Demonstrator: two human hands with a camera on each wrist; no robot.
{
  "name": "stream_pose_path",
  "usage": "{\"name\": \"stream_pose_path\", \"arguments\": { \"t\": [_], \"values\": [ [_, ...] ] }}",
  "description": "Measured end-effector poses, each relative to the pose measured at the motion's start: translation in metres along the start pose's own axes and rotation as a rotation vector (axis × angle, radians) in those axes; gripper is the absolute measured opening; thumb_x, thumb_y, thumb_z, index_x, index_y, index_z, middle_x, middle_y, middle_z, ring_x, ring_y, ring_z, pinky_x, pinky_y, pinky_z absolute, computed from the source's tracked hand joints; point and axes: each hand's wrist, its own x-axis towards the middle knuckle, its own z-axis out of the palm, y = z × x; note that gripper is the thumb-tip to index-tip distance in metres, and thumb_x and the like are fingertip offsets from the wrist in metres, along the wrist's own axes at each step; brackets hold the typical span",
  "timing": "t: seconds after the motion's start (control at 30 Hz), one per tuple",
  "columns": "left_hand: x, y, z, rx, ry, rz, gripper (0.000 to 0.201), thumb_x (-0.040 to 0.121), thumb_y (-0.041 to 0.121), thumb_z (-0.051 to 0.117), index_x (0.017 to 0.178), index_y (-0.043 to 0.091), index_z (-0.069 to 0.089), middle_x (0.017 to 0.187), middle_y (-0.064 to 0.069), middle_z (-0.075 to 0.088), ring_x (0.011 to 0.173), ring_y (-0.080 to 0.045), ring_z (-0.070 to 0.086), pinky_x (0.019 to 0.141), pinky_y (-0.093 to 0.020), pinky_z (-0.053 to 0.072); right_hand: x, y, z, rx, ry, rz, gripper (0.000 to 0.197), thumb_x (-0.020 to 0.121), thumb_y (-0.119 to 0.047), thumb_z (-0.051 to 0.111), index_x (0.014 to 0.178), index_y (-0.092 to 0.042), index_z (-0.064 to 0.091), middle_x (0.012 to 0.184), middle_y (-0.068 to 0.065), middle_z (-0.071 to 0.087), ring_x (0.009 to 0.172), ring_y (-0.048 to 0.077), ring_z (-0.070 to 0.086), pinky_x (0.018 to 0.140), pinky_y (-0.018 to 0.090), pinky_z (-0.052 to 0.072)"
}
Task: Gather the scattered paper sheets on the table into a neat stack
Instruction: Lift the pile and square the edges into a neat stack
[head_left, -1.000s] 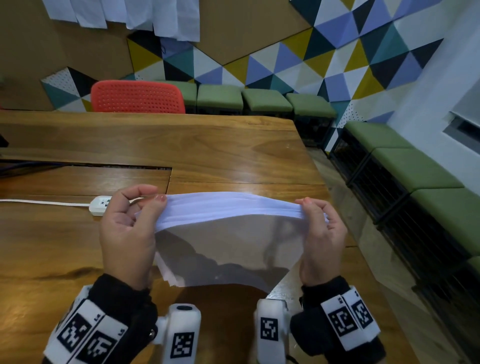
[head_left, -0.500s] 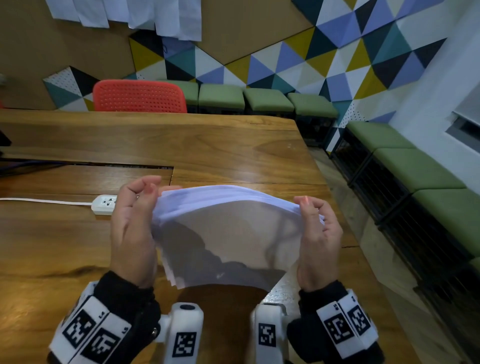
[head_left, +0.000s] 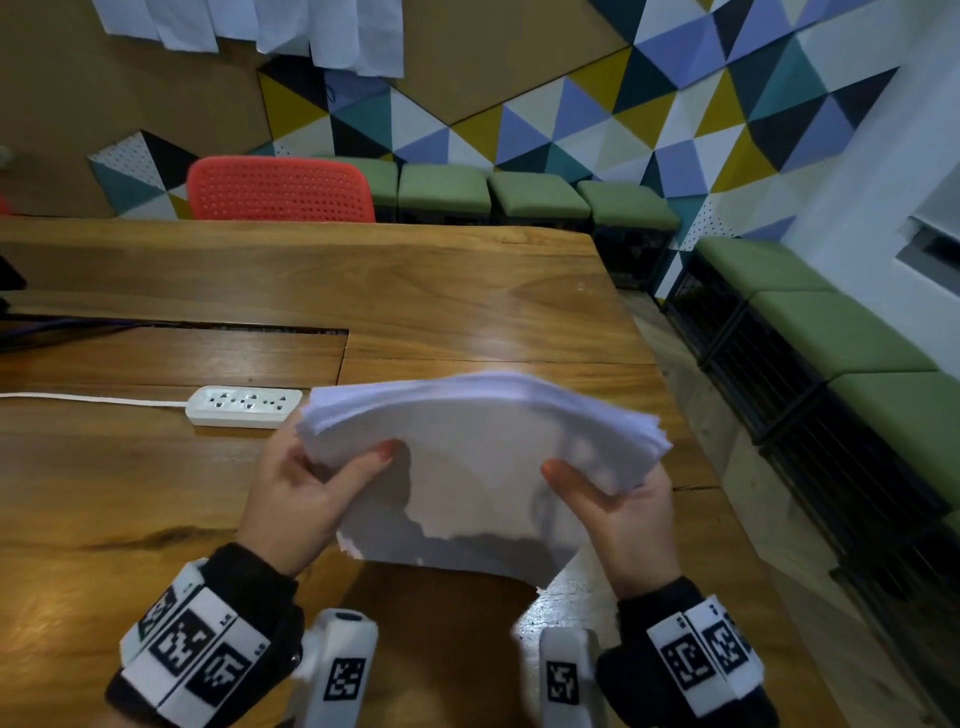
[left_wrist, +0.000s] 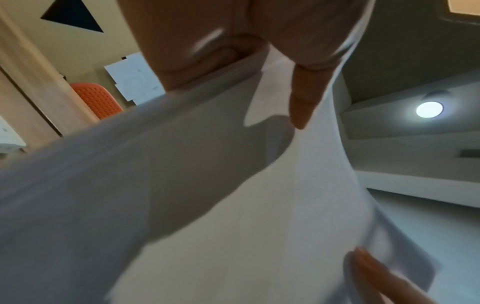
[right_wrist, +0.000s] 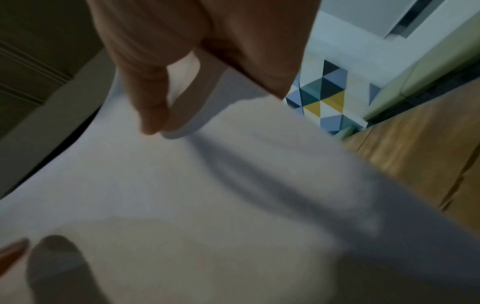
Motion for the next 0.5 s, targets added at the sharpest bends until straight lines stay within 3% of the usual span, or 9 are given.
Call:
{"name": "stream_pose_path", "arguments": {
  "t": [0.07,0.1,0.13,0.2,0.23,0.3,0.4,0.5],
  "values": [
    [0.0,0.001,-0.003,0.028,-0.029,0.017,0.081,0.033,0.062,0.081,0.104,0.03,0.057,0.096,0.018,0.07,0.092,0.002,0.065,0.066,-0.012,0.054,-0.002,0.004,-0.005,-0.125,-0.032,0.031,0.07,0.052,-0.031,0.088,0.112,-0.037,0.054,0.114,-0.004,0.061,0.103,0.009,0.061,0.081,0.028,0.055],
    [-0.001,0.0,-0.002,0.023,-0.049,0.016,0.083,0.032,0.062,0.082,0.104,0.03,0.057,0.096,0.018,0.069,0.093,0.001,0.065,0.066,-0.013,0.054,-0.003,0.005,-0.004,-0.16,-0.035,0.056,0.077,0.048,-0.034,0.089,0.115,-0.039,0.052,0.116,-0.002,0.058,0.106,0.008,0.06,0.084,0.029,0.054],
    [-0.002,-0.001,0.0,0.02,-0.067,0.016,0.082,0.033,0.061,0.082,0.103,0.029,0.057,0.096,0.018,0.069,0.093,0.0,0.065,0.067,-0.014,0.055,-0.004,0.005,-0.002,-0.148,-0.034,0.078,0.079,0.048,-0.03,0.089,0.118,-0.031,0.053,0.113,-0.002,0.06,0.102,0.004,0.061,0.083,0.025,0.055],
    [-0.004,-0.003,0.003,0.063,-0.076,0.027,0.076,0.036,0.063,0.08,0.101,0.029,0.058,0.095,0.018,0.067,0.091,-0.001,0.064,0.068,-0.014,0.054,-0.005,0.004,0.004,-0.056,-0.04,0.108,0.065,0.055,-0.009,0.088,0.113,-0.005,0.059,0.094,-0.003,0.071,0.085,0.001,0.068,0.069,0.017,0.056],
    [-0.005,-0.005,0.003,0.083,-0.068,0.03,0.074,0.037,0.063,0.08,0.1,0.03,0.059,0.096,0.018,0.066,0.091,-0.001,0.063,0.068,-0.015,0.054,-0.006,0.002,0.008,-0.021,-0.042,0.114,0.053,0.059,0.0,0.082,0.108,-0.001,0.061,0.083,-0.003,0.074,0.079,0.001,0.069,0.064,0.014,0.055],
    [-0.005,-0.006,-0.001,0.063,-0.036,0.018,0.072,0.037,0.063,0.08,0.1,0.035,0.058,0.097,0.019,0.066,0.094,-0.002,0.063,0.068,-0.016,0.056,-0.006,0.003,0.008,0.003,-0.017,0.115,0.046,0.06,0.004,0.079,0.102,-0.005,0.063,0.08,-0.006,0.075,0.078,0.004,0.07,0.063,0.014,0.053],
    [-0.006,-0.013,-0.007,0.069,-0.039,-0.017,0.084,0.03,0.064,0.081,0.104,0.033,0.055,0.094,0.021,0.068,0.094,0.0,0.064,0.067,-0.016,0.056,-0.004,0.011,0.003,-0.011,-0.012,0.152,0.053,0.051,-0.011,0.082,0.1,-0.014,0.063,0.086,-0.004,0.073,0.083,0.007,0.069,0.066,0.018,0.054],
    [-0.013,-0.018,0.002,0.065,-0.006,-0.099,0.082,0.021,0.069,0.078,0.092,0.031,0.062,0.083,0.022,0.072,0.078,0.005,0.067,0.055,-0.011,0.052,-0.006,0.012,0.009,0.007,-0.063,0.174,0.041,0.062,0.01,0.076,0.088,-0.018,0.063,0.072,-0.01,0.075,0.071,-0.001,0.069,0.06,0.015,0.053]
  ]
}}
